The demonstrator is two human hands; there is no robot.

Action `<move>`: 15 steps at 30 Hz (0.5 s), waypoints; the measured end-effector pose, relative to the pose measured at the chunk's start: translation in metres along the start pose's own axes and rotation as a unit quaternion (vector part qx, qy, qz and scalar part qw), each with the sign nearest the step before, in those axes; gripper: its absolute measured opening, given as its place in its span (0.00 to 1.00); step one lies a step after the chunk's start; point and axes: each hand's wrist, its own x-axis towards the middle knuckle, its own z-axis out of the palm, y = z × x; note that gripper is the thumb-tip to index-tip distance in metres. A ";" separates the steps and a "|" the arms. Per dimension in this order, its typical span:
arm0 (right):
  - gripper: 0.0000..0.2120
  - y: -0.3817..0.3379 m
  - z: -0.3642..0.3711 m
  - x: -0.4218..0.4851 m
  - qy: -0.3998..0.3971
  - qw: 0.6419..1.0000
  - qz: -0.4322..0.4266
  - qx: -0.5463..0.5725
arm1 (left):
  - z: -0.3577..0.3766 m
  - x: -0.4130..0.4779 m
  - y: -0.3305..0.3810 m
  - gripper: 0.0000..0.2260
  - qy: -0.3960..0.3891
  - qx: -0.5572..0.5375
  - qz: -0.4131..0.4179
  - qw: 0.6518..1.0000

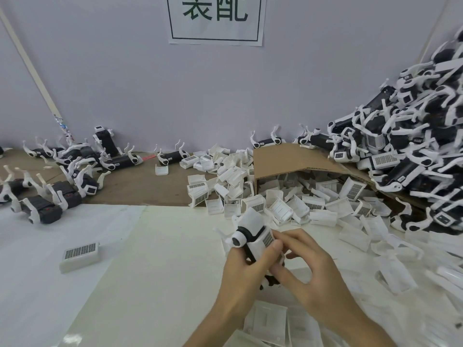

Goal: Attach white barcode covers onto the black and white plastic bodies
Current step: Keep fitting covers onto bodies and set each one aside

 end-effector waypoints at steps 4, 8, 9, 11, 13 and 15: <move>0.12 0.000 0.000 0.000 -0.003 1.000 0.020 0.014 | -0.004 0.004 0.006 0.14 0.009 -0.012 -0.005 1.000; 0.21 -0.002 0.005 -0.001 0.042 0.995 0.074 0.048 | -0.002 0.004 0.006 0.16 -0.004 -0.023 -0.015 1.000; 0.25 0.000 0.005 -0.001 0.055 0.993 0.093 0.055 | -0.002 0.004 0.005 0.16 -0.005 -0.030 -0.019 0.999; 0.29 0.000 0.003 0.000 0.040 0.986 0.134 0.094 | -0.002 0.005 0.005 0.17 -0.010 -0.041 -0.027 0.999; 0.25 -0.001 0.001 0.002 -0.027 0.976 0.151 0.155 | -0.001 0.003 0.006 0.17 -0.016 -0.051 -0.037 0.998; 0.20 -0.004 -0.002 0.003 -0.060 0.972 0.140 0.176 | 0.001 0.002 0.006 0.17 -0.024 -0.052 -0.044 0.997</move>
